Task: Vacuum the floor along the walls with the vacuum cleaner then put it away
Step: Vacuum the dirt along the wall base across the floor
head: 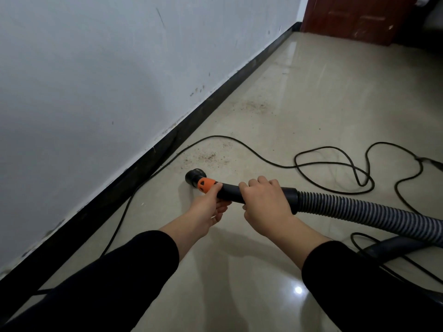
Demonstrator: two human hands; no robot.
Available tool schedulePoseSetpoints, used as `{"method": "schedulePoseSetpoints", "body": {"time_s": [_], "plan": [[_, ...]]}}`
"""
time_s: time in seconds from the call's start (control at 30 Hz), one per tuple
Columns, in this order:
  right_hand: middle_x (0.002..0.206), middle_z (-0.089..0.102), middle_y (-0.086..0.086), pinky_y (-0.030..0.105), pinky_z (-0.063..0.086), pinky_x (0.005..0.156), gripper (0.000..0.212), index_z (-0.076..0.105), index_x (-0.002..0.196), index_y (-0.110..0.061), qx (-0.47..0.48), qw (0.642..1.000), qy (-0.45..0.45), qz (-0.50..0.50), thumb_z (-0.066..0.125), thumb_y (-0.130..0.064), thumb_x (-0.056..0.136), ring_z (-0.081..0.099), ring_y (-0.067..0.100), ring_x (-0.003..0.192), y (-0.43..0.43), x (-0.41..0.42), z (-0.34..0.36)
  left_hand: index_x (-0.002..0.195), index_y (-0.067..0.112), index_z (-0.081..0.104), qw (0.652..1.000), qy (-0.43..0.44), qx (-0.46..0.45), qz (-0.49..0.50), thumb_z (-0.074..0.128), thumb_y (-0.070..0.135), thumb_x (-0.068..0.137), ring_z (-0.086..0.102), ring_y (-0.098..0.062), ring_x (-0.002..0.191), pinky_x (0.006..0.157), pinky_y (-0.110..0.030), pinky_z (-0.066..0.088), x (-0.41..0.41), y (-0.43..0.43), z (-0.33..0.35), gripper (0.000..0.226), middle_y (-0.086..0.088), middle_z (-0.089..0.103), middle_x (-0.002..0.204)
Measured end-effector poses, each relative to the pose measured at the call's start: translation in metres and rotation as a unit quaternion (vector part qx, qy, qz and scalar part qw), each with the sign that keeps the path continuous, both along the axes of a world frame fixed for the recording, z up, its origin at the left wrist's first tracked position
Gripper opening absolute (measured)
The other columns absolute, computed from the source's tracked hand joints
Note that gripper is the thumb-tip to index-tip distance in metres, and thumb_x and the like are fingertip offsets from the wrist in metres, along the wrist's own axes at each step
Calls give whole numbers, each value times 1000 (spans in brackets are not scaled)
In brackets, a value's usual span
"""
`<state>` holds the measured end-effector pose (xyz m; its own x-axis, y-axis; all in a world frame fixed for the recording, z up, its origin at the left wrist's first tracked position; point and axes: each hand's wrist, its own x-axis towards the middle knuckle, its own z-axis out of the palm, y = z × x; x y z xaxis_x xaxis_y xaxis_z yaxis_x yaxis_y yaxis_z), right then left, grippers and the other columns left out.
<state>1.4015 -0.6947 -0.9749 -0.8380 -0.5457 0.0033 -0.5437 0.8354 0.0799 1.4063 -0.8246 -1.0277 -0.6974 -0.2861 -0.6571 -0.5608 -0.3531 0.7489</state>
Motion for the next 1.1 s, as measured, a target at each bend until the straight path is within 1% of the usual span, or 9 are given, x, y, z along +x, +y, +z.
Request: {"method": "schedulePoseSetpoints", "body": {"time_s": [0.1,0.4,0.63,0.97,1.1], "plan": [[116,57,5,37,34,89,29,49,121,-15,1,1000,2,-4,51,-20,93,47,25,110,1,-3,-1,108,6,67,1000,0,0,1,54,45,95,59,-8,72,59,-19,44,-4,1,-2,43,-1,72,85],[115,57,4,36,33,88,29,48,122,-16,-5,1000,2,-13,52,-22,93,46,25,109,-1,-12,-6,111,4,67,1000,10,11,10,57,44,94,57,-7,65,53,-17,42,-15,-1,-7,45,-4,73,89],[114,57,4,36,33,89,27,48,120,-16,-18,1000,0,-17,51,-20,94,46,25,108,-10,-16,-12,109,4,67,1000,13,5,26,58,43,93,57,-9,69,54,-18,42,-20,-9,-10,43,-6,74,92],[116,56,5,37,32,91,29,46,122,-15,-32,999,-8,-12,50,-19,94,45,25,109,-25,-21,-20,105,4,68,998,20,-6,54,61,43,92,58,-9,67,54,-17,44,-22,-24,-16,41,-4,74,81],[116,57,6,37,32,91,29,46,122,-14,-36,999,-9,-12,50,-18,94,45,26,110,-32,-24,-23,104,5,68,998,19,-10,58,61,44,91,58,-10,69,55,-17,44,-25,-31,-18,41,-4,74,82]]}}
